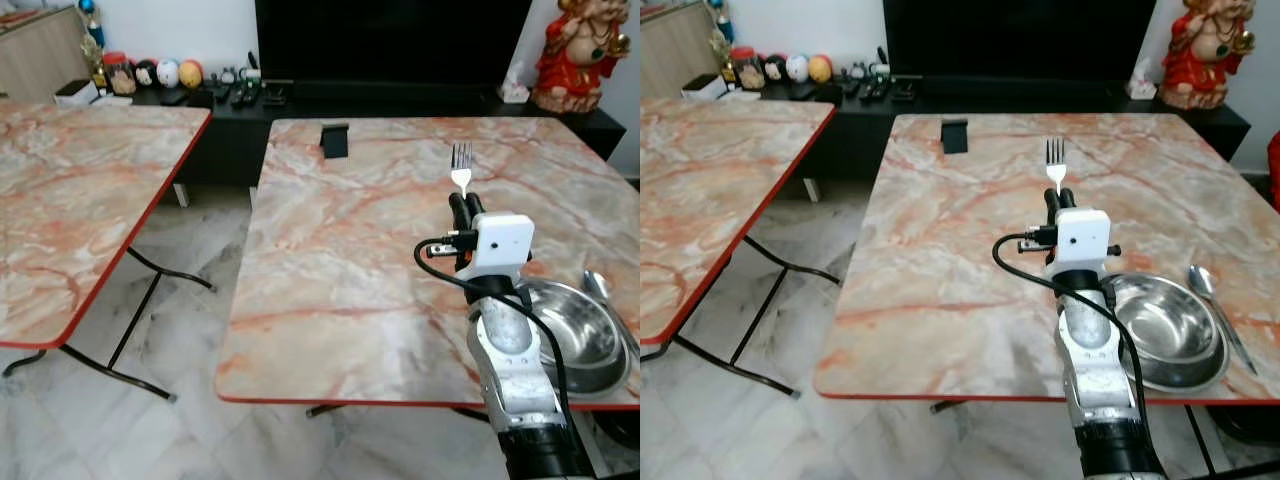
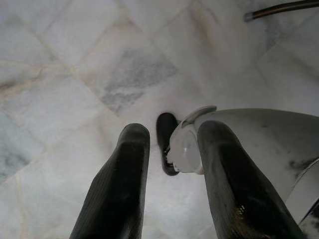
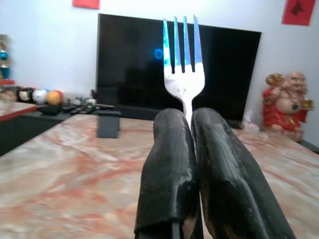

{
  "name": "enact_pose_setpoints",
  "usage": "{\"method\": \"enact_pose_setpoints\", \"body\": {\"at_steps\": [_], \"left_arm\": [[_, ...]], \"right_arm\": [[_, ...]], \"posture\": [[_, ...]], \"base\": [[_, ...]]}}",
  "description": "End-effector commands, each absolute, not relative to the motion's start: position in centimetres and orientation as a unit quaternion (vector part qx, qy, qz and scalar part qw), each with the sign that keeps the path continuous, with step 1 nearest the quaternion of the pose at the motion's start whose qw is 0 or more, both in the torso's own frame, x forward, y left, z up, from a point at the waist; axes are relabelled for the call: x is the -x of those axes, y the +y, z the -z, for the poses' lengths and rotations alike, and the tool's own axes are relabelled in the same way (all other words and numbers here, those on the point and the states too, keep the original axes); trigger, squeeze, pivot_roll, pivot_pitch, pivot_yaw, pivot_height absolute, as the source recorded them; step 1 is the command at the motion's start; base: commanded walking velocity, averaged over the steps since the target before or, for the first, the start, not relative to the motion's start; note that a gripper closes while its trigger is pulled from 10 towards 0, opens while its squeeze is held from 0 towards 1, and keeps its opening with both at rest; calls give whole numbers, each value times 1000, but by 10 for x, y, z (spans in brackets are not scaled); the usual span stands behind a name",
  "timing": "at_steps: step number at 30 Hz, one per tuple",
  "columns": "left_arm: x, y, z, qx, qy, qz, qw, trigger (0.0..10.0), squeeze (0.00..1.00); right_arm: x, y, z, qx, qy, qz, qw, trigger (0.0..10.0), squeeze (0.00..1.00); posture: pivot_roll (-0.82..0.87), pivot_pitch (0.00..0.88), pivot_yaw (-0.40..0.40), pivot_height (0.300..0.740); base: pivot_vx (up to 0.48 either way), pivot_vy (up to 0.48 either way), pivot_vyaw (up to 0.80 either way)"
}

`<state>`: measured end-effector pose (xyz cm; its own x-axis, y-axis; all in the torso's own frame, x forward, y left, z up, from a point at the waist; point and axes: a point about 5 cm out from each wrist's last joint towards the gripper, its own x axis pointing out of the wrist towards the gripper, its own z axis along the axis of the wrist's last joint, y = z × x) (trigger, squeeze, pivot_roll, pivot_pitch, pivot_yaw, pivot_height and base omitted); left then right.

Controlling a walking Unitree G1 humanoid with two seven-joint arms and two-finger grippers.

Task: Setting the table

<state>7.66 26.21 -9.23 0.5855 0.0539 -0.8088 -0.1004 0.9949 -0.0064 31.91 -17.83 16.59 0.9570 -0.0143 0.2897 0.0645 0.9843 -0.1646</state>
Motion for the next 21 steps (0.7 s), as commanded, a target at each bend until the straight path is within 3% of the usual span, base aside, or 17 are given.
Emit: {"method": "enact_pose_setpoints", "body": {"at_steps": [1,21], "left_arm": [[-70,265,93,25,462,-44,885,10000,0],[-70,265,93,27,462,-43,885,10000,0]], "right_arm": [[-321,-177,-170,84,-150,20,985,10000,0],[-322,-178,-171,85,-151,23,985,10000,0]], "posture": [[-86,0,31,740],[-90,0,33,740]], "base": [[0,-304,0],[0,-305,0]]}}
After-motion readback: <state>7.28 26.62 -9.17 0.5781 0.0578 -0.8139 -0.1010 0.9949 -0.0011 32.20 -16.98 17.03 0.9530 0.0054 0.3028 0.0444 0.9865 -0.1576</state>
